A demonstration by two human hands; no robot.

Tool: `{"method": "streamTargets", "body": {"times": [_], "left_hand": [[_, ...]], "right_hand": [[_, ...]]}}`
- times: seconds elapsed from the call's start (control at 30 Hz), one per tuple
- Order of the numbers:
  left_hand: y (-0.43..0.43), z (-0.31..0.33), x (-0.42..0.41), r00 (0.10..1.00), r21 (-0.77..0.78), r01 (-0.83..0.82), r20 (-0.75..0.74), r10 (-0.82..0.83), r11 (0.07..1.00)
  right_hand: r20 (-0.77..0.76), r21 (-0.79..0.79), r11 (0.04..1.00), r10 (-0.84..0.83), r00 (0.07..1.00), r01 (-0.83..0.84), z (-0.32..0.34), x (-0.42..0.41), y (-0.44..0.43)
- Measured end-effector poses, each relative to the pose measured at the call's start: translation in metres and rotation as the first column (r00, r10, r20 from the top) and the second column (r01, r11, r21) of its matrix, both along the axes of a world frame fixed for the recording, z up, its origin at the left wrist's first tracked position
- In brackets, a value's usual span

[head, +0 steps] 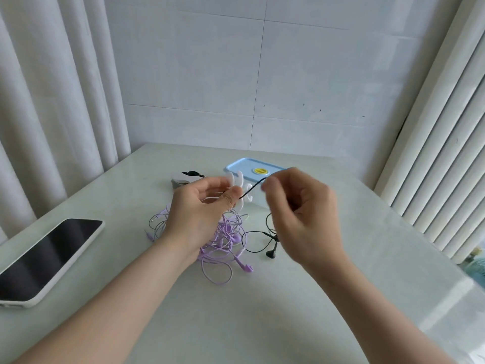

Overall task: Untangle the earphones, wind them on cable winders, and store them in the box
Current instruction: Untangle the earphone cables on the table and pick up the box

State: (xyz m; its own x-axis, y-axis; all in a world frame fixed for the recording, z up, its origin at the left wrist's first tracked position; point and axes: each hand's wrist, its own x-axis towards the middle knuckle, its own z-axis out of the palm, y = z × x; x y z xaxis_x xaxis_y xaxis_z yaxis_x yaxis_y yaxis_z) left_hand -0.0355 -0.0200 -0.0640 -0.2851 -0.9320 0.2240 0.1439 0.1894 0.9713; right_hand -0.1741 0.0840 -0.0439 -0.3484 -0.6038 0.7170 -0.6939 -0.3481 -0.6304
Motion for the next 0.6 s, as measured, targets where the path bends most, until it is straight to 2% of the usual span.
{"method": "streamTargets", "body": {"times": [0.1, 0.2, 0.33, 0.43, 0.53, 0.6], "left_hand": [[0.002, 0.001, 0.001, 0.988, -0.011, 0.150, 0.048, -0.149, 0.989], [0.005, 0.001, 0.000, 0.950, -0.063, 0.287, 0.147, -0.275, 0.956], [0.009, 0.001, -0.001, 0.891, -0.077, 0.420, 0.225, -0.395, 0.904], [0.011, 0.001, -0.001, 0.878, -0.095, 0.446, 0.242, -0.414, 0.890], [0.010, 0.003, -0.002, 0.911, -0.129, 0.406, 0.141, -0.389, 0.905], [0.011, 0.005, -0.003, 0.944, -0.147, 0.331, 0.060, -0.326, 0.932]], "right_hand": [[-0.063, -0.100, 0.971, -0.222, 0.973, 0.215, 0.000, -0.013, -0.005], [-0.098, -0.082, 0.961, -0.271, 0.958, 0.263, -0.003, -0.024, -0.009], [-0.110, 0.043, 0.951, -0.301, 0.947, 0.307, -0.009, -0.042, -0.013], [-0.062, 0.152, 0.931, -0.327, 0.943, 0.333, -0.013, -0.055, -0.014], [-0.061, 0.233, 0.911, -0.335, 0.940, 0.340, -0.016, -0.059, -0.015], [-0.122, 0.275, 0.897, -0.323, 0.938, 0.345, -0.019, -0.058, -0.017]]}}
